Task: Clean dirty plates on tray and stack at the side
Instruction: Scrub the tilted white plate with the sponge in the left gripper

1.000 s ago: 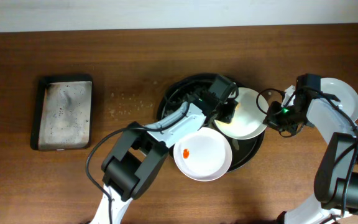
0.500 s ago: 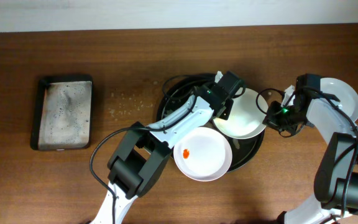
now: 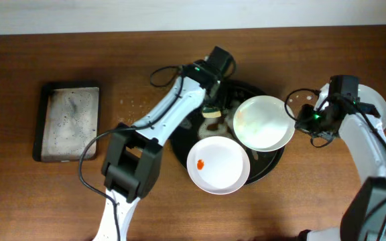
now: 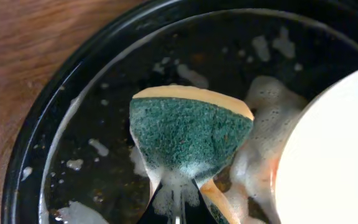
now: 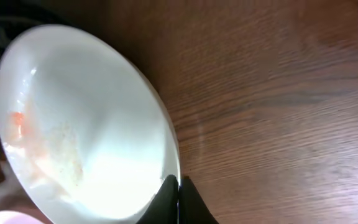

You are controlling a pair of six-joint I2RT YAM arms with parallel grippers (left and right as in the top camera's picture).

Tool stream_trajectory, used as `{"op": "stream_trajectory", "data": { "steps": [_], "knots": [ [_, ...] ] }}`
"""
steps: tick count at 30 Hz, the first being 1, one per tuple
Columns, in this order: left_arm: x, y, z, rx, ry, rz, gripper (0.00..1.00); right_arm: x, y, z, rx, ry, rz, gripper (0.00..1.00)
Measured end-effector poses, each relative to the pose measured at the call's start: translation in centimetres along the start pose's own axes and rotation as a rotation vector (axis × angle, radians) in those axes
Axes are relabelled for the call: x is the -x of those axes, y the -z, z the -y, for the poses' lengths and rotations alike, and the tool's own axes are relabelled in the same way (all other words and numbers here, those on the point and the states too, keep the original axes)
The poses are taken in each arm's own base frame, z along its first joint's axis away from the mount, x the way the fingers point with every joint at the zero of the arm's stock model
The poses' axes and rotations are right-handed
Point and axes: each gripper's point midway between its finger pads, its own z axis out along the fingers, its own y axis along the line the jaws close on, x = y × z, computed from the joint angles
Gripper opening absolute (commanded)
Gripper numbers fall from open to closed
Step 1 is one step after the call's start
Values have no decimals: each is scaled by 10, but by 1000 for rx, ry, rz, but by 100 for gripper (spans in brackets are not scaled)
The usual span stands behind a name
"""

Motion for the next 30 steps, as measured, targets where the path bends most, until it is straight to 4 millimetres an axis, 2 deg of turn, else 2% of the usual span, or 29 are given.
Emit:
{"op": "stream_trajectory", "data": {
  "steps": [1,3,5,6,10,12,14,16,17,19,20,22,25,27,30],
  "knots": [
    [1,0,-4,-23,8,-10,0,2,7,-4,-7,19,25,17],
    [2,1,-1,-90,0,-25,0,2,11,-10,-14,47,41,33],
    [3,3,16,-173,-64,-19,0,1,5,-8,-27,47,24,41],
    [2,4,25,-205,-103,-18,0,-1,-2,-5,-35,44,2,41],
    [-5,8,63,-289,-227,0,0,-16,-37,5,-61,23,-103,18],
    [-7,10,81,-318,-270,19,0,-20,-52,3,-34,26,-136,8],
    [-9,12,102,-352,-309,41,0,-18,-53,-2,-8,19,-133,4],
    [-16,5,114,-367,-329,31,0,-17,-53,-4,1,19,-134,4],
    [-22,-3,119,-369,-339,16,0,-17,-53,-4,3,20,-134,4],
    [-44,-34,127,-364,-355,-49,0,-18,-53,-5,7,20,-137,4],
    [-48,-42,130,-368,-352,-61,0,-18,-53,-5,7,19,-137,4],
    [-45,-42,126,-343,-328,-58,0,-19,-53,-5,7,19,-139,4],
    [-31,-47,107,-227,-265,-16,0,-19,-52,-5,8,18,-142,4],
    [-21,-50,88,-125,-218,19,0,-20,-52,-5,7,18,-145,4],
    [-16,-50,79,-49,-204,50,0,-20,-52,-6,9,19,-146,4]
  ]
}}
